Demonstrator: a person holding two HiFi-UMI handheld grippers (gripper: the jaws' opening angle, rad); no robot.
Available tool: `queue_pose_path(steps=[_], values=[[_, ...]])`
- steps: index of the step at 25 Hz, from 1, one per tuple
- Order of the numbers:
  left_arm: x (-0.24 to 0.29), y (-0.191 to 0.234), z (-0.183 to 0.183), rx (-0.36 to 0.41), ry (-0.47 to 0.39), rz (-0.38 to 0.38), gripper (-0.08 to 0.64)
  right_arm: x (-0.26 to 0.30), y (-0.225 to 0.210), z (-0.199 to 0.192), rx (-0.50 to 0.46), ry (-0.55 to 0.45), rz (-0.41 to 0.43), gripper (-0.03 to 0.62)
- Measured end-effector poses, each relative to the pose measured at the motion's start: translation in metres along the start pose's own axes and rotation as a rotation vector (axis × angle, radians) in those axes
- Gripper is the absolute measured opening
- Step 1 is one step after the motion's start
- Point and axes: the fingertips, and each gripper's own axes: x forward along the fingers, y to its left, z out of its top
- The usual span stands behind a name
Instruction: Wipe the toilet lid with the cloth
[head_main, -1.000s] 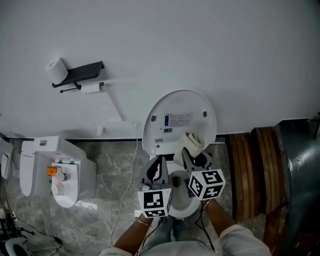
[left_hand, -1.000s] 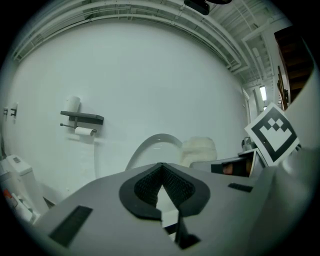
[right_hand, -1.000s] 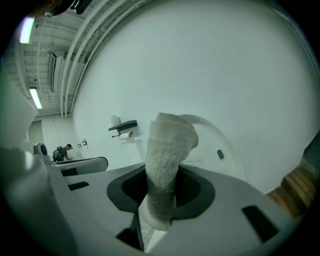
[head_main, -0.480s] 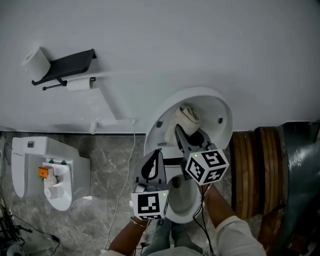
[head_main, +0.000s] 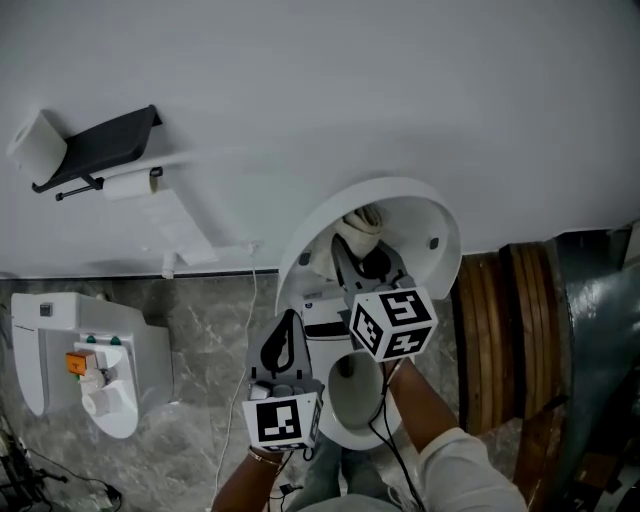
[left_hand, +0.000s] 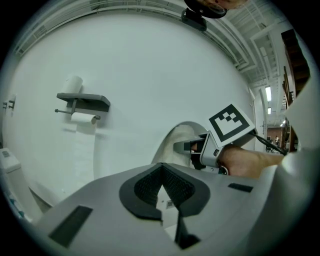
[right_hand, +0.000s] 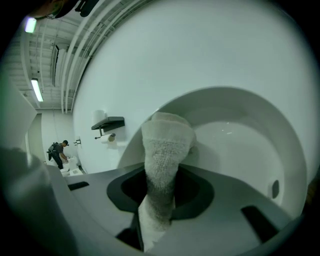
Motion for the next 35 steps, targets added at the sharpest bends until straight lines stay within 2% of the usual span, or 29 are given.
queue_pose_path(steps=[4,11,16,18,20,25,28,32,35], values=[[0.006,-0.011,-0.001,-0.001,-0.011,-0.031,0.009,-0.012,-0.040,0.001,0.008,-0.009,-0.096,0.103],[0.010,-0.030,-0.005,-0.003,-0.011,-0.065,0.009,-0.044,-0.124,-0.002,0.022,-0.019,-0.310,0.103],[0.009,-0.035,-0.008,-0.003,-0.002,-0.066,0.008,-0.049,-0.140,-0.007,-0.005,0.002,-0.362,0.103],[0.007,-0.035,-0.009,-0.005,0.005,-0.058,0.008,-0.050,-0.131,-0.006,-0.009,-0.009,-0.339,0.103],[0.003,-0.033,-0.007,-0.004,0.002,-0.047,0.008,-0.051,-0.108,-0.004,-0.012,-0.030,-0.277,0.103],[-0.018,-0.009,-0.010,0.001,-0.002,0.016,0.008,-0.027,-0.013,-0.025,-0.016,-0.011,-0.067,0.103],[-0.030,0.009,-0.012,-0.003,-0.002,0.056,0.008,-0.005,0.031,-0.044,-0.016,0.020,0.016,0.103],[-0.044,0.030,-0.021,0.004,0.020,0.101,0.009,0.017,0.061,-0.061,-0.035,0.041,0.058,0.103],[-0.047,0.036,-0.027,-0.006,0.030,0.120,0.008,0.023,0.058,-0.064,-0.065,0.041,0.050,0.103]])
